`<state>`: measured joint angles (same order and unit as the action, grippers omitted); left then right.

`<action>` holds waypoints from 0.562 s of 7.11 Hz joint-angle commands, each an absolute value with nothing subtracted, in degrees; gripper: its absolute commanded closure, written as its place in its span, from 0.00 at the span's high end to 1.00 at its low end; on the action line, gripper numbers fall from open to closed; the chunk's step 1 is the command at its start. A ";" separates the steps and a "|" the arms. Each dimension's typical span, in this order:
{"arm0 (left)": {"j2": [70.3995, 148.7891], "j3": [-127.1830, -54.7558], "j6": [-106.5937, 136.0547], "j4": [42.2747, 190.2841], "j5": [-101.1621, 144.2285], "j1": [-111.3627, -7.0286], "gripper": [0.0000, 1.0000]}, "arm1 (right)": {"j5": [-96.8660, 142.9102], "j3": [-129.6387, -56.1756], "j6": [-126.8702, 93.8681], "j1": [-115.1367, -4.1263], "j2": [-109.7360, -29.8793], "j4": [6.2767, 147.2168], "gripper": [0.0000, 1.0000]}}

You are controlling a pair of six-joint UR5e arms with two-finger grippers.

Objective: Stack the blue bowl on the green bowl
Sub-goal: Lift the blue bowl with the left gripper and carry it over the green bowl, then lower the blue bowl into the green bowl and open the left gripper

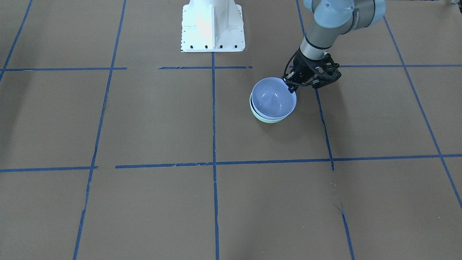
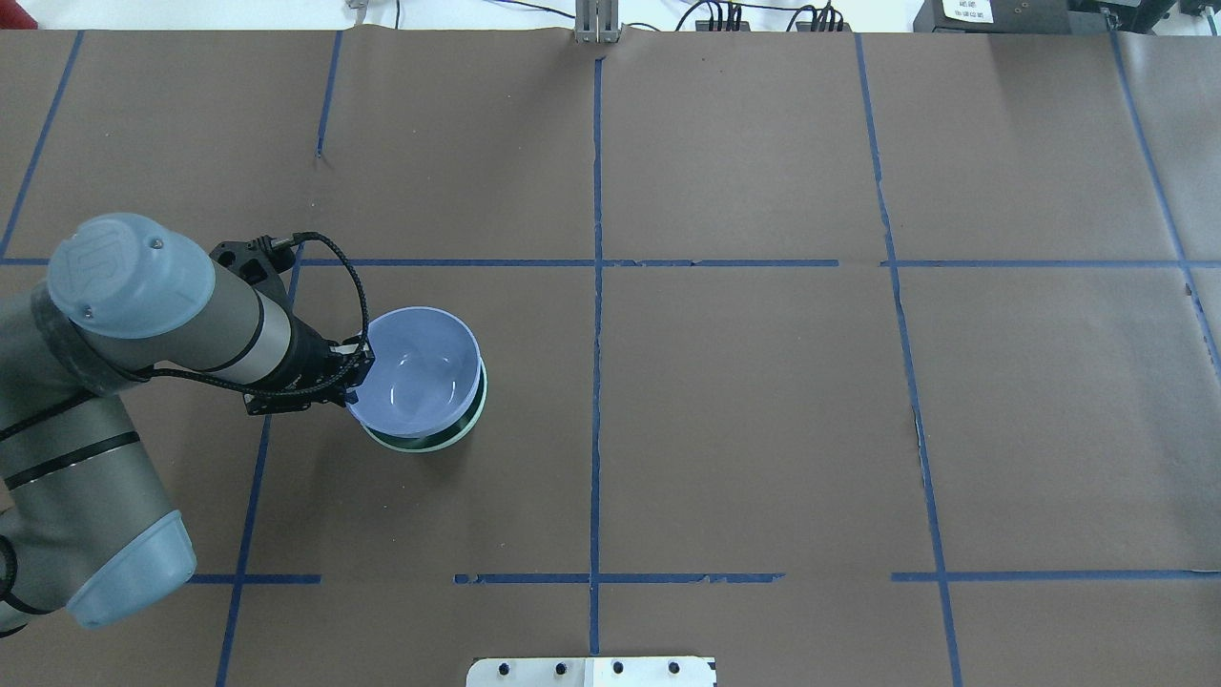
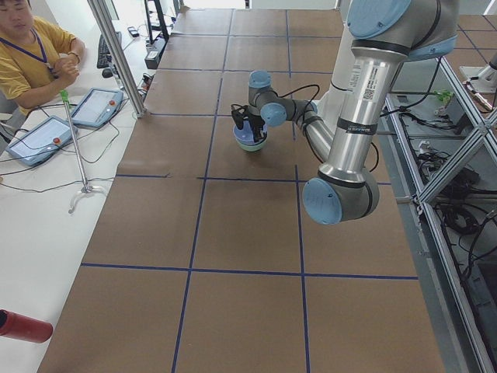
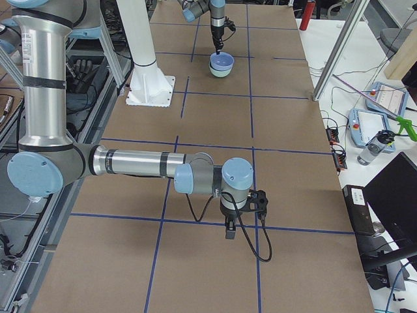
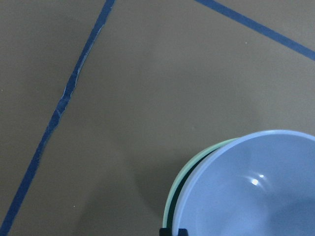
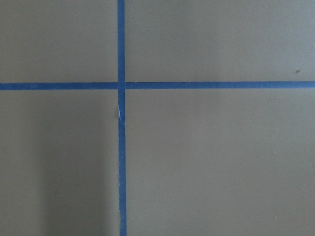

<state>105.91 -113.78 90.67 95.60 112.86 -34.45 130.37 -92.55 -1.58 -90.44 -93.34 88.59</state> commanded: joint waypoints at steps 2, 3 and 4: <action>106.00 -111.72 90.26 98.33 112.85 -33.66 0.00 | 130.34 -92.55 -1.58 -90.44 -93.34 88.59 1.00; 106.00 -110.58 90.26 99.57 112.85 -33.66 0.05 | 130.34 -92.55 -1.58 -90.44 -93.34 88.59 1.00; 106.00 -110.39 90.09 99.67 112.94 -33.66 0.38 | 130.34 -92.55 -1.58 -90.44 -93.34 88.59 1.00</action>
